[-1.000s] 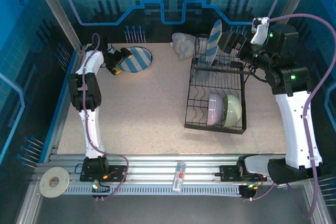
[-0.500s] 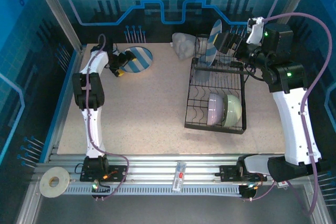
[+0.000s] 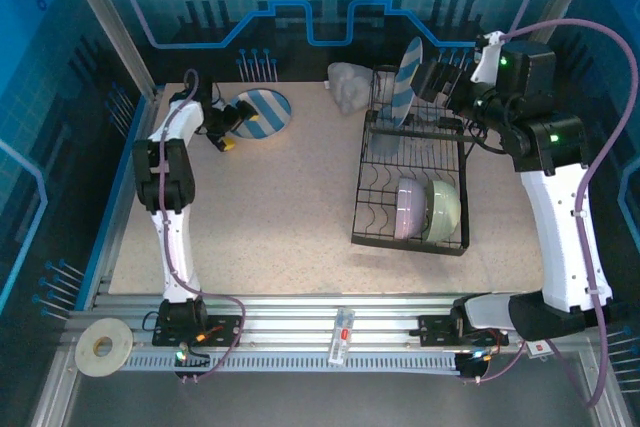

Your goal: Unload the mixed dishes from the dish rack

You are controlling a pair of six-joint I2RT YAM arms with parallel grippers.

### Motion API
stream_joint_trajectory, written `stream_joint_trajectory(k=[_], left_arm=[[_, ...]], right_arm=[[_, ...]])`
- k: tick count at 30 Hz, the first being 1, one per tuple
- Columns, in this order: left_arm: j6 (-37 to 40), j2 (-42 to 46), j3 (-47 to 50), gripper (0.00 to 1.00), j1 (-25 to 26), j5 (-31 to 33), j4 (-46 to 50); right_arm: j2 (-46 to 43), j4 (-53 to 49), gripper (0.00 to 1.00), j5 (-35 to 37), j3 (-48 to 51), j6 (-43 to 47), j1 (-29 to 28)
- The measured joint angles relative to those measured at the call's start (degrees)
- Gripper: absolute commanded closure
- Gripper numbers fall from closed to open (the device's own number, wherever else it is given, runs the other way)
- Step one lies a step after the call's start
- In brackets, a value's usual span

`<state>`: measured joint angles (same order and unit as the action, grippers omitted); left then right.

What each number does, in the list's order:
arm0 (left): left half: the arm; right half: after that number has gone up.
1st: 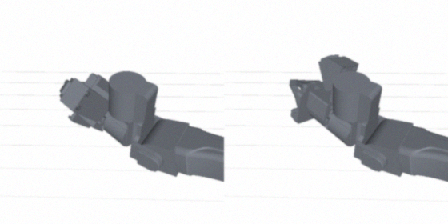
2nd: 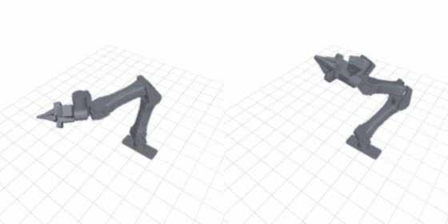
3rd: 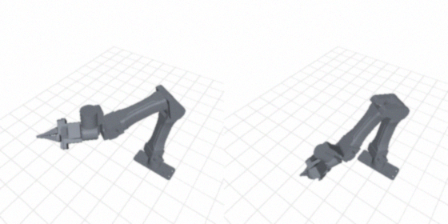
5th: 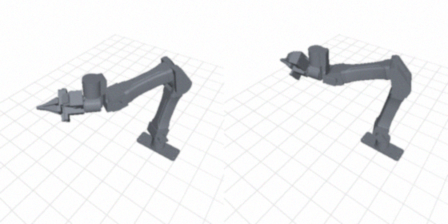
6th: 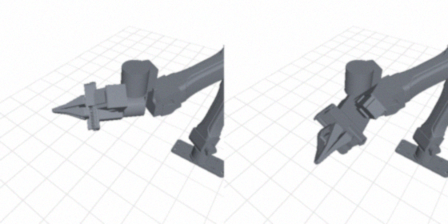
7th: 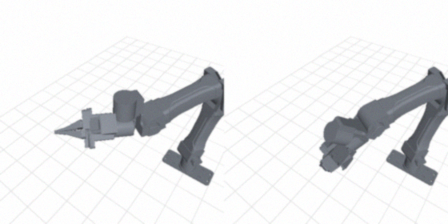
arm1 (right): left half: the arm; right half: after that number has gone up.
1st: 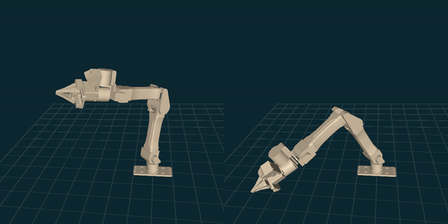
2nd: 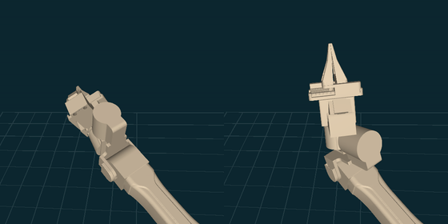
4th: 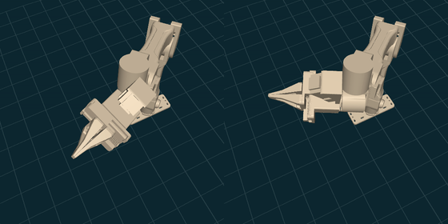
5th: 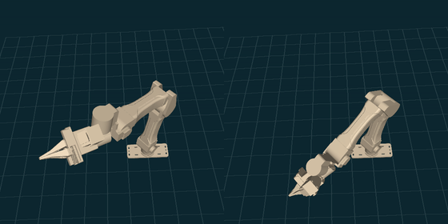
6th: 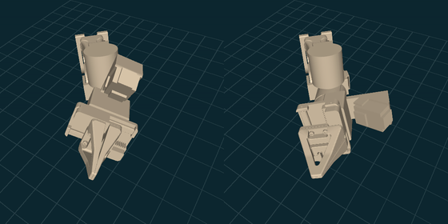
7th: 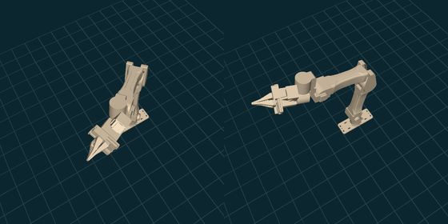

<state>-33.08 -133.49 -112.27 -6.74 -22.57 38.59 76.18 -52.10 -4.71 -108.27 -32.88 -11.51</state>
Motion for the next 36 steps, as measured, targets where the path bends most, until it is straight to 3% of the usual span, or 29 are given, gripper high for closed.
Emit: stream_joint_trajectory(k=[12, 17, 23, 26, 32, 36], left_arm=[[-0.4, 12.8, 14.1, 0.01, -1.9, -2.1, -5.0], [-2.8, 24.2, 29.2, 0.01, -1.7, -4.2, -9.3], [-5.6, 38.2, 39.3, 0.01, 0.0, -7.2, -14.7], [-6.8, 43.0, 41.1, 0.01, 3.5, -7.7, -17.0], [-7.5, 49.8, 43.1, 0.01, 17.3, -10.8, -19.8], [-7.2, 55.3, 47.6, 0.01, 20.4, -12.8, -20.0]], right_arm=[[5.3, -5.0, 0.01, 6.6, -2.4, 0.7, -2.0], [5.4, -4.6, 0.05, 10.3, -1.7, 0.8, -3.3], [8.1, -3.1, 0.11, 15.1, -1.5, 1.1, -5.5], [11.0, -2.8, 0.14, 17.3, -2.0, 1.2, -6.2], [18.2, -2.5, 0.27, 22.9, -6.4, 2.1, -7.5], [21.0, -2.5, 0.33, 26.9, -9.4, 2.3, -8.0]])
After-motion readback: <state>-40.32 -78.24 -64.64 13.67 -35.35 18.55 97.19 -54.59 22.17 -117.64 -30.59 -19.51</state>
